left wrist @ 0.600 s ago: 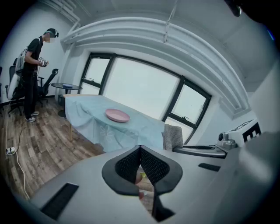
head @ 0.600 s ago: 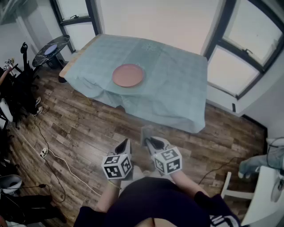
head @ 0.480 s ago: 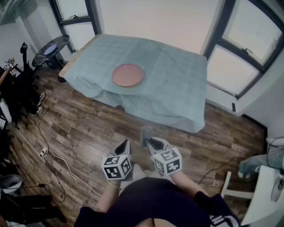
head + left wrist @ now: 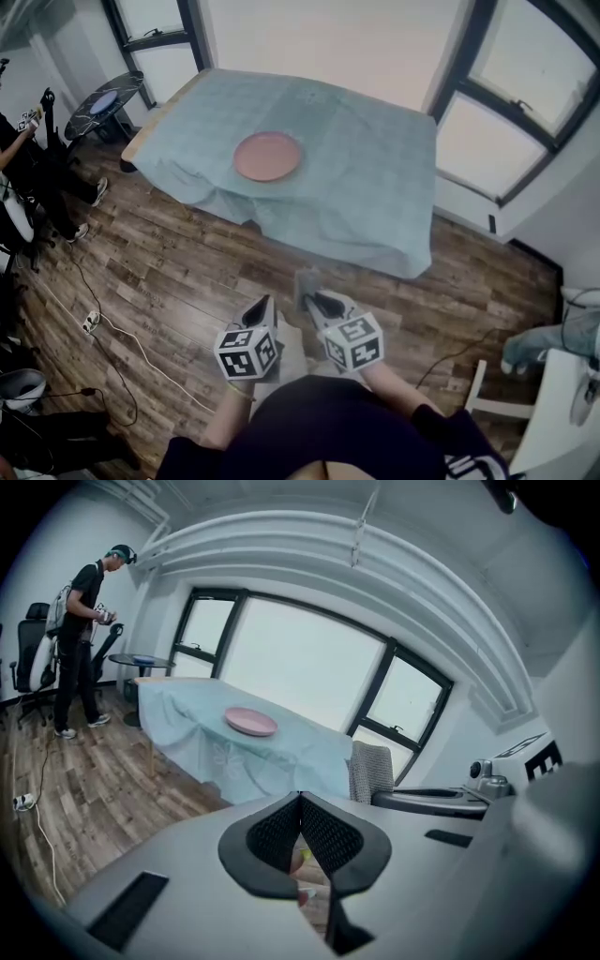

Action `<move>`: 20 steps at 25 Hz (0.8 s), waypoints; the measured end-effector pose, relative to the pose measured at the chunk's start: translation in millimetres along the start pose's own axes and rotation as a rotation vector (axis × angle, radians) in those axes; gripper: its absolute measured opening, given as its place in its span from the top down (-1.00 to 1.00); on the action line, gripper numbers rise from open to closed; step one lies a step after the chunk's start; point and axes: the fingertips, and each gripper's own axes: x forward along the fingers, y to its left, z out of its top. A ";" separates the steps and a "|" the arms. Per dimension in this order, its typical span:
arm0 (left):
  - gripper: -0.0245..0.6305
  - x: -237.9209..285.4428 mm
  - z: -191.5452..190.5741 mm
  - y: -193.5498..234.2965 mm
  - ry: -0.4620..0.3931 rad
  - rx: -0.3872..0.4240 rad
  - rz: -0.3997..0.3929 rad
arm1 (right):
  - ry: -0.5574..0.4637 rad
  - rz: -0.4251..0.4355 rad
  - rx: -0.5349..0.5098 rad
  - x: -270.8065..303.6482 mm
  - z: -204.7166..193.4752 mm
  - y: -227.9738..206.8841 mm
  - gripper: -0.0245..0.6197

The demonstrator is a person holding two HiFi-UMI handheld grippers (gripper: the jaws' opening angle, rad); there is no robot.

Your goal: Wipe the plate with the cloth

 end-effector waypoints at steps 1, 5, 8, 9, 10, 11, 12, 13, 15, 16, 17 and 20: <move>0.88 1.4 0.6 0.6 0.002 -0.003 -0.002 | -0.001 0.005 0.001 1.2 0.8 0.1 0.82; 0.88 11.4 -1.9 4.6 0.021 -0.013 -0.004 | 0.001 0.024 0.009 7.5 3.2 -2.1 0.82; 0.88 24.1 -1.5 7.4 0.038 -0.016 -0.007 | 0.004 0.027 0.013 12.5 5.0 -9.8 0.82; 0.88 29.0 0.4 8.8 0.041 -0.016 -0.010 | 0.004 0.024 0.014 15.2 6.0 -13.6 0.82; 0.88 34.3 2.9 9.7 0.043 -0.015 -0.013 | 0.005 0.021 0.017 18.0 7.0 -18.1 0.82; 0.88 39.9 5.8 10.1 0.045 -0.014 -0.017 | 0.008 0.016 0.021 20.9 8.2 -22.9 0.82; 0.88 45.4 9.3 10.4 0.046 -0.011 -0.021 | 0.012 0.011 0.026 23.8 9.4 -27.6 0.82; 0.88 51.2 13.6 11.0 0.046 -0.010 -0.026 | 0.015 0.007 0.030 27.2 11.2 -32.0 0.82; 0.88 63.0 23.9 14.2 0.044 -0.009 -0.033 | 0.019 0.000 0.032 36.7 17.2 -40.0 0.82; 0.88 68.8 29.4 16.6 0.044 -0.009 -0.035 | 0.019 -0.004 0.032 42.5 21.6 -43.7 0.82; 0.88 74.7 34.8 18.9 0.044 -0.008 -0.038 | 0.017 -0.008 0.031 48.2 26.6 -47.4 0.82; 0.88 91.7 48.8 26.2 0.049 -0.006 -0.048 | 0.014 -0.017 0.035 65.5 41.4 -57.8 0.82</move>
